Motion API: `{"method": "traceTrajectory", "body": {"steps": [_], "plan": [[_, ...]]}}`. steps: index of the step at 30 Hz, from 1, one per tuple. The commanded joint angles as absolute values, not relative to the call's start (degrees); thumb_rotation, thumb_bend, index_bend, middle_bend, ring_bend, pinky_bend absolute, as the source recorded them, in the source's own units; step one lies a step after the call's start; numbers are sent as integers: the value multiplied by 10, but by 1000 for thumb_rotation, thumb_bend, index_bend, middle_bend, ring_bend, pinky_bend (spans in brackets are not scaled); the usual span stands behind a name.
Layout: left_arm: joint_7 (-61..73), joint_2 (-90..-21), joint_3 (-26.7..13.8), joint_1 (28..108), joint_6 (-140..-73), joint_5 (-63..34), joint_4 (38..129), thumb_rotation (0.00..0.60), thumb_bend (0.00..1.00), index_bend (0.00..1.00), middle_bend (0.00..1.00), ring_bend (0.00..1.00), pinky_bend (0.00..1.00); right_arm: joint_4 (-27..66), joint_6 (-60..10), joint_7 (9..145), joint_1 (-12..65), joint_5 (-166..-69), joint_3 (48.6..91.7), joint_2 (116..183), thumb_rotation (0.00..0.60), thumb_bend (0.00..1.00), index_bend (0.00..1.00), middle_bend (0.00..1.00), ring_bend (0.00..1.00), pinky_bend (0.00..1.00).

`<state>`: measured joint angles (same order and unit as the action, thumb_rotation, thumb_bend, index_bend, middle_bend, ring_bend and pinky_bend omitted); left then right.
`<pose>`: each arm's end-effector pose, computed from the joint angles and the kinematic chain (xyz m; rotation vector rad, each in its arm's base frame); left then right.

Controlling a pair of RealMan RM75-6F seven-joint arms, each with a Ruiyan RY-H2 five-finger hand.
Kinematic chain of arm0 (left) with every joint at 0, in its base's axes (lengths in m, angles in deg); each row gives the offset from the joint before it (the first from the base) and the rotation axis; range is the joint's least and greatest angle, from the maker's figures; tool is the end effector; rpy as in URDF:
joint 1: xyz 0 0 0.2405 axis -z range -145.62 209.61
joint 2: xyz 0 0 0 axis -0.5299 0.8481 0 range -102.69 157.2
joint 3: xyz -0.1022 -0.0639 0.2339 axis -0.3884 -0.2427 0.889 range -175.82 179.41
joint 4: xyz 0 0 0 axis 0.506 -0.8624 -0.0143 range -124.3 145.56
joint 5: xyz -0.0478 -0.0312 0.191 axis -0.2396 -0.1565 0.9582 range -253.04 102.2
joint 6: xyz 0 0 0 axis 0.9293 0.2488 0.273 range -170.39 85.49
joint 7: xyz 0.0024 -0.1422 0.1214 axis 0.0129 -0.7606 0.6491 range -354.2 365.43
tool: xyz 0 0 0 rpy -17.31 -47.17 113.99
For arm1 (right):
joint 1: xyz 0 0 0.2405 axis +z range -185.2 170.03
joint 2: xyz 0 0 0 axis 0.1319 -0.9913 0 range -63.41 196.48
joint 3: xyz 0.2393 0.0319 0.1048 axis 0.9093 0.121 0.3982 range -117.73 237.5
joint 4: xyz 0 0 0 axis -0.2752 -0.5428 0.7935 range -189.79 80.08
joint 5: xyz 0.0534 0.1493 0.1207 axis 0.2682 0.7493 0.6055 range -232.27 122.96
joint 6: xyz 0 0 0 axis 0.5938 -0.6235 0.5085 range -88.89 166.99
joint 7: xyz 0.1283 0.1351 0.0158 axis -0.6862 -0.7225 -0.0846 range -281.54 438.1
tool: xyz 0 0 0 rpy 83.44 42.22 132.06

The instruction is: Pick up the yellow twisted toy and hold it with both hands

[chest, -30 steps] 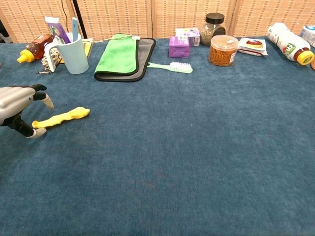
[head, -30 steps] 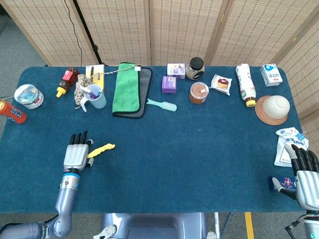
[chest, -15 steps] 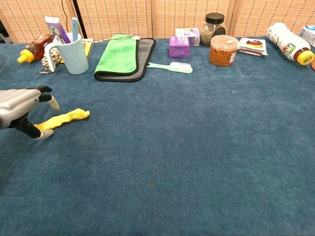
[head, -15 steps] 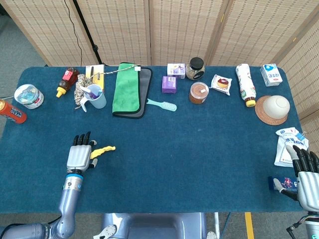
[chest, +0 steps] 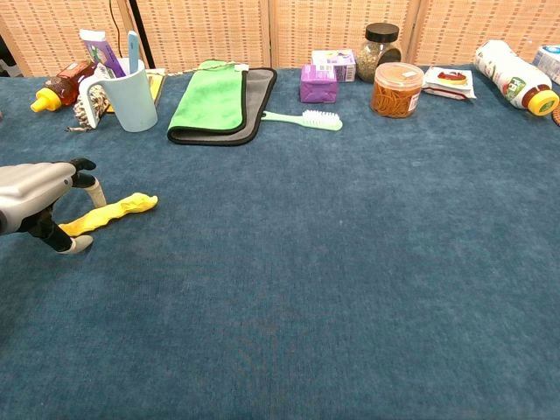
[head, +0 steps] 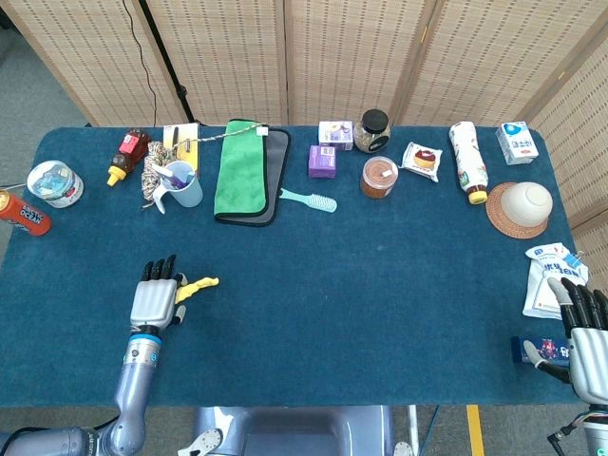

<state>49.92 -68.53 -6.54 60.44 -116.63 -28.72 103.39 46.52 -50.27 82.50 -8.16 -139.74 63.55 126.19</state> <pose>-0.2273 0.3126 -0.0303 -1.5378 -1.0730 -0.5630 -0.3035 -0.1956 0.1987 1.2764 -0.9056 0.8847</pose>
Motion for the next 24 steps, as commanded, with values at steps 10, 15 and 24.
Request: {"method": "traceTrajectory", "body": {"steps": [10,15,24], "plan": [[493,-691,-62,605,-1164,-292,1028,600,422,404,54,11,0,466,-507,826,-86,-1396,635,1260,600,288,61,63,2,0],[488,-690,-59,603,-1166,-288,1029,600,462,432,66,21,0,466,-506,825,-85,-1397,636,1261,600,287,61,63,2,0],[469,-688,-56,598,-1171,-266,1029,600,513,506,96,47,0,470,-504,828,-84,-1397,637,1260,600,288,61,63,2,0]]}}
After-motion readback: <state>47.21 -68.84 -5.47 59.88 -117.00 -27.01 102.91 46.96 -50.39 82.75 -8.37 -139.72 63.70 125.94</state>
